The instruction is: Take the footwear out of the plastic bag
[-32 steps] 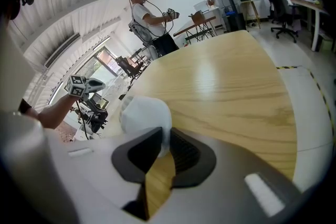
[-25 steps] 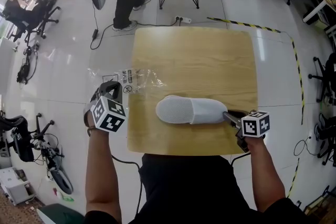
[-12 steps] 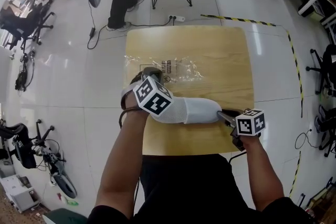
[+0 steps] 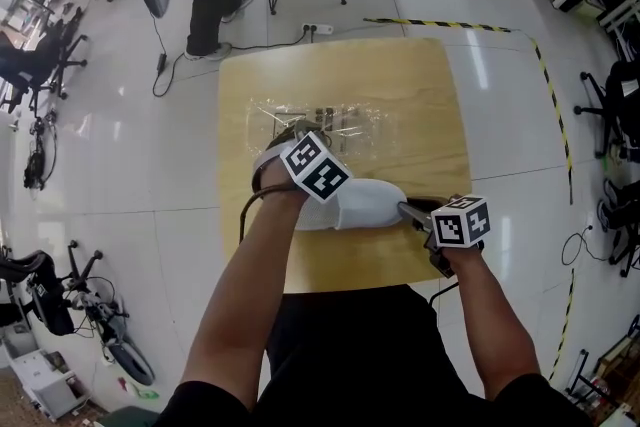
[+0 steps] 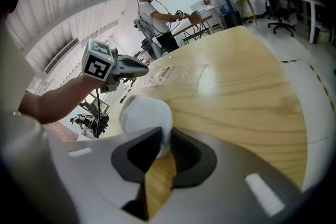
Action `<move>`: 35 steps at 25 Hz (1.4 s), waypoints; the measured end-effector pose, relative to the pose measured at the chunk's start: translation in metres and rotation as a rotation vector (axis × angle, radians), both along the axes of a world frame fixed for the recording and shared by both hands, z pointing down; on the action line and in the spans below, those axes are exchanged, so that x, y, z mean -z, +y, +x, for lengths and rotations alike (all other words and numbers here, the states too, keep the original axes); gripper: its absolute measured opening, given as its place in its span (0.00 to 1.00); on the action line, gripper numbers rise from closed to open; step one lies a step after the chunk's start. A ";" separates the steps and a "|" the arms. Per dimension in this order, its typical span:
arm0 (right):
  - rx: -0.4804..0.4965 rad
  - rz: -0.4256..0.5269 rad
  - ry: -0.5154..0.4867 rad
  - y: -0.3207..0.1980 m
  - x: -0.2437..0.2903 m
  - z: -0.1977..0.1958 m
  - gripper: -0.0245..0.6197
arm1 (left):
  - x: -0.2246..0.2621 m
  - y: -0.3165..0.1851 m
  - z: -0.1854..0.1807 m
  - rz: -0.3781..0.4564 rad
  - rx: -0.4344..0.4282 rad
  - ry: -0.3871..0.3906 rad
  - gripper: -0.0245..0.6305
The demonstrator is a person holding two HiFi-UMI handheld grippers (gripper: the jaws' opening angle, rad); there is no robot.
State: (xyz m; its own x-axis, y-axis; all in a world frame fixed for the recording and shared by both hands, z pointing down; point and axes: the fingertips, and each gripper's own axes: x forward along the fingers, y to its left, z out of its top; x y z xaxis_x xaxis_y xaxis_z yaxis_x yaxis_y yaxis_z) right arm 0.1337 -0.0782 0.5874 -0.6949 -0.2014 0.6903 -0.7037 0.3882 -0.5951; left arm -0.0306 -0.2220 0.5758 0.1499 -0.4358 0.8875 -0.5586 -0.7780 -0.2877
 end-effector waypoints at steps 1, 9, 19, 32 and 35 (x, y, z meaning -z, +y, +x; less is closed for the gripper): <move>-0.006 0.003 0.001 0.001 -0.001 0.001 0.13 | -0.003 0.001 0.002 0.000 -0.002 -0.004 0.11; -0.043 0.070 0.038 0.004 0.005 0.015 0.27 | 0.022 0.013 0.015 0.055 -0.030 0.105 0.22; -0.179 0.145 0.011 0.057 0.051 0.022 0.18 | 0.103 0.126 -0.053 0.121 0.172 0.468 0.18; -0.276 0.486 -0.330 0.260 0.206 -0.067 0.04 | 0.165 0.414 -0.105 -0.059 0.445 0.987 0.05; -0.194 0.557 -0.217 0.317 0.215 -0.096 0.04 | 0.161 0.472 -0.099 -0.102 0.414 0.970 0.05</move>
